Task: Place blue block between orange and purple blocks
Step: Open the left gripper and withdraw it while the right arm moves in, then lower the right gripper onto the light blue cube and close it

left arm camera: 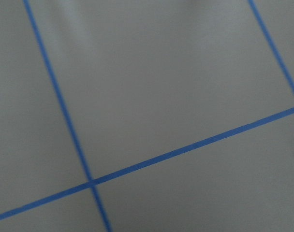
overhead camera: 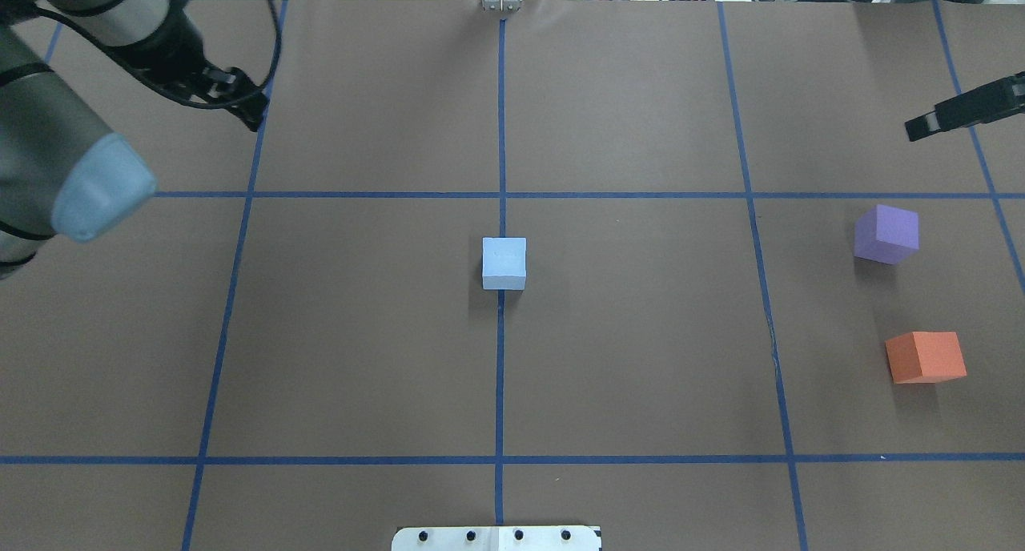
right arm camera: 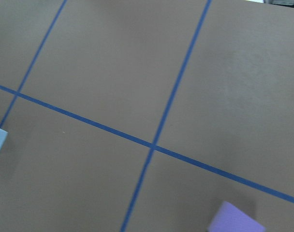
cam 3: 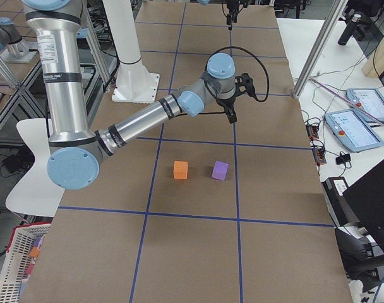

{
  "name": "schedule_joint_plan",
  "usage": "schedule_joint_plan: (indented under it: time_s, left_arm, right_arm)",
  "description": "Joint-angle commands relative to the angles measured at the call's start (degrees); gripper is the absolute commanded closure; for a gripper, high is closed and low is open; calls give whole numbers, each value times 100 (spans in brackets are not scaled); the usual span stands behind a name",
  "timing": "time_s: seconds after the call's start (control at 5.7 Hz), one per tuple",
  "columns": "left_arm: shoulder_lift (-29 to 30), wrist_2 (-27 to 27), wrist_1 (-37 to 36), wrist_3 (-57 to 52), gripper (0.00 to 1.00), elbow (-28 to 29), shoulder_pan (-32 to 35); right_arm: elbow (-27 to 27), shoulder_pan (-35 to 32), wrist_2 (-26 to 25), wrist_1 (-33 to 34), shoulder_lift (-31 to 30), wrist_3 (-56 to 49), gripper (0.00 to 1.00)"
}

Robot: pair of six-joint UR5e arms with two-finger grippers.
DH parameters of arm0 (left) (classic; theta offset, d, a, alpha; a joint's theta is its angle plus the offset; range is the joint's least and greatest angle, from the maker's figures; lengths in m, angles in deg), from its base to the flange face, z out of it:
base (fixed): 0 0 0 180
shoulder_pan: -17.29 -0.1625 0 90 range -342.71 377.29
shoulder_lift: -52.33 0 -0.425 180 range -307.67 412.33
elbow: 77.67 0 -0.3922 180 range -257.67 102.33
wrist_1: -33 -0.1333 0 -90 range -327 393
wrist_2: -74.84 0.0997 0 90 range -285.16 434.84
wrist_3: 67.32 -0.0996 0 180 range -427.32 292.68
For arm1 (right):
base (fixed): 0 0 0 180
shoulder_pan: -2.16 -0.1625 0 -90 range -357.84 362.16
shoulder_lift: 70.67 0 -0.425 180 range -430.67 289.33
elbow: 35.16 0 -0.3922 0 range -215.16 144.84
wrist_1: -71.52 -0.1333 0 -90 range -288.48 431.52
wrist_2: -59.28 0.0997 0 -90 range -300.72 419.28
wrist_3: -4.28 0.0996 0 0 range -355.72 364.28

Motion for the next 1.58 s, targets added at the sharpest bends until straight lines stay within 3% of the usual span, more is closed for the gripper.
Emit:
schedule_joint_plan:
  time_s: [0.0, 0.18, 0.35, 0.53, 0.7, 1.23, 1.4]
  left_arm:
    - [-1392, -173, -13, -1036, 0, -153, 991]
    - [-1694, -190, 57, -1096, 0, 309, 1492]
    - [-2158, -156, 423, -1724, 0, 366, 1784]
    - [-2485, -199, 479, -2382, 0, 540, 2274]
    - [-2775, -573, 488, -2998, 0, 525, 2609]
    - [-2998, -797, 505, -3048, 0, 472, 2648]
    - [-2998, -805, 506, -3048, 0, 454, 2648]
  right_arm:
    - [27, 1489, -1156, 508, 1146, 1498, 0]
    - [62, 2053, -1650, 1400, 1936, 1852, 0]
    - [280, 2607, -2247, 1740, 2422, 2238, 0]
    - [787, 2995, -2670, 1761, 2871, 2512, 0]
    - [1401, 3321, -3101, 1752, 3319, 2724, 0]
    - [3045, 3861, -3965, 1700, 4367, 3043, 0]
    - [3260, 3869, -4002, 1438, 4283, 2938, 0]
